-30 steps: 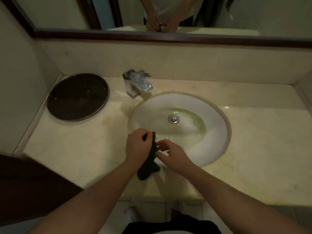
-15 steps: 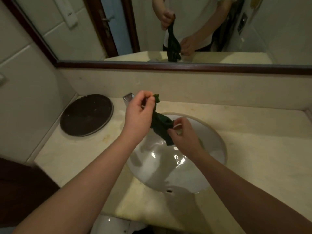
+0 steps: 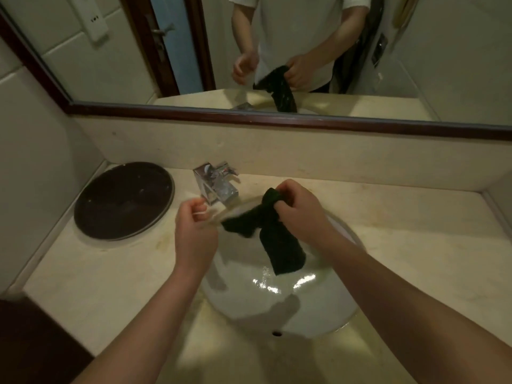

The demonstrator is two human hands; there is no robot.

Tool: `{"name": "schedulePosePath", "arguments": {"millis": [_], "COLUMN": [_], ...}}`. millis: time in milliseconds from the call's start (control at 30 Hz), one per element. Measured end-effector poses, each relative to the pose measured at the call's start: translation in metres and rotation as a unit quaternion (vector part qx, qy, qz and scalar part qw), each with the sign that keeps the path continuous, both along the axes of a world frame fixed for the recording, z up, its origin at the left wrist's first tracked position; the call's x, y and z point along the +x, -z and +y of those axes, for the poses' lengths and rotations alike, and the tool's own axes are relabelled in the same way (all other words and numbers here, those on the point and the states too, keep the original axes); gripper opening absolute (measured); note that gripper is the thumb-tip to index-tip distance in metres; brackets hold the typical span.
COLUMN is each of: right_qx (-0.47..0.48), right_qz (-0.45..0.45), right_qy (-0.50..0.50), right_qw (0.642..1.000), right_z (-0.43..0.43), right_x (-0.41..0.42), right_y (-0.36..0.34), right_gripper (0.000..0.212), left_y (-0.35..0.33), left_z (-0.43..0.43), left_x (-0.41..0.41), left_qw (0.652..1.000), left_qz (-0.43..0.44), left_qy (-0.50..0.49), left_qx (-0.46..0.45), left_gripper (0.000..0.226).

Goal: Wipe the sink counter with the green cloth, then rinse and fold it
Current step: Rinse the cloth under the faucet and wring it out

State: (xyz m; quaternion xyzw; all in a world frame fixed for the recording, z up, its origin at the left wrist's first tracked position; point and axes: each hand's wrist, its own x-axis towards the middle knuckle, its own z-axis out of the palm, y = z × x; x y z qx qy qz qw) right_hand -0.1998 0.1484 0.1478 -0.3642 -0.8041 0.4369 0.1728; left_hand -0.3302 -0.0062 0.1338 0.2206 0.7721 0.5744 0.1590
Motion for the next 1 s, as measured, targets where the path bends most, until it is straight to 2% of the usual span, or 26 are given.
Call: {"name": "schedulePosePath", "arguments": {"millis": [100,133,167,200,267,367,433,500,567,667,700,767,833,900,1000], "right_qx": [0.023,0.021,0.015,0.011,-0.011,-0.134,-0.188,-0.23,-0.295,-0.378,-0.387,-0.398,-0.397,-0.349,-0.218], "right_qz": [-0.003,0.0,0.01,0.028,0.076,0.169,0.203,0.227,0.267,0.309,0.3,0.247,0.148,0.04,-0.01], "right_qy": [-0.029,-0.038,-0.045,-0.049,-0.035,0.009,0.05,0.104,0.15,0.192,0.196,0.183,0.139,0.115,0.19], "right_qw": [0.999,0.999,0.999,0.998,0.996,0.977,0.96,0.941,0.905,0.852,0.849,0.864,0.895,0.929,0.957], "right_z": [-0.011,-0.015,-0.018,-0.022,-0.026,-0.026,-0.024,-0.022,-0.023,-0.027,-0.03,-0.035,-0.036,-0.026,0.008], "right_x": [-0.004,-0.005,-0.007,-0.009,-0.012,-0.012,-0.01,-0.006,-0.003,0.004,0.006,0.008,0.008,0.004,-0.021], "right_y": [-0.011,-0.016,-0.019,-0.022,-0.024,-0.022,-0.016,-0.007,0.007,0.032,0.041,0.059,0.071,0.076,0.07], "right_gripper": [0.014,0.018,0.022,0.028,0.035,0.036,0.034,0.031,0.028,0.024,0.025,0.025,0.024,0.027,0.016], "left_y": [0.016,0.018,0.021,0.024,0.033,0.051,0.058,0.063,0.072,0.077,0.079,0.083,0.09,0.1,0.114], "left_z": [0.0,0.008,0.016,0.025,0.041,0.053,0.055,0.055,0.054,0.05,0.051,0.054,0.057,0.059,0.06], "left_x": [0.022,0.03,0.035,0.037,0.038,0.025,0.015,0.005,-0.002,-0.009,-0.011,-0.013,-0.018,-0.024,-0.041], "left_qw": [0.987,0.978,0.969,0.96,0.948,0.968,0.958,0.934,0.897,0.795,0.762,0.728,0.725,0.729,0.742], "left_qz": [0.096,0.104,0.068,-0.017,-0.173,-0.13,-0.212,-0.31,-0.398,-0.569,-0.609,-0.645,-0.654,-0.652,-0.645], "left_qy": [0.127,0.181,0.235,0.275,0.259,0.21,0.188,0.175,0.179,0.125,0.105,0.069,0.035,0.013,0.004], "left_qx": [0.005,0.003,0.017,0.045,0.071,-0.037,-0.041,0.008,0.077,0.171,0.192,0.221,0.214,0.207,0.182], "left_gripper": [0.064,0.071,0.073,0.072,0.057,0.019,0.018,0.033,0.056,0.074,0.072,0.057,0.047,0.043,0.053]}}
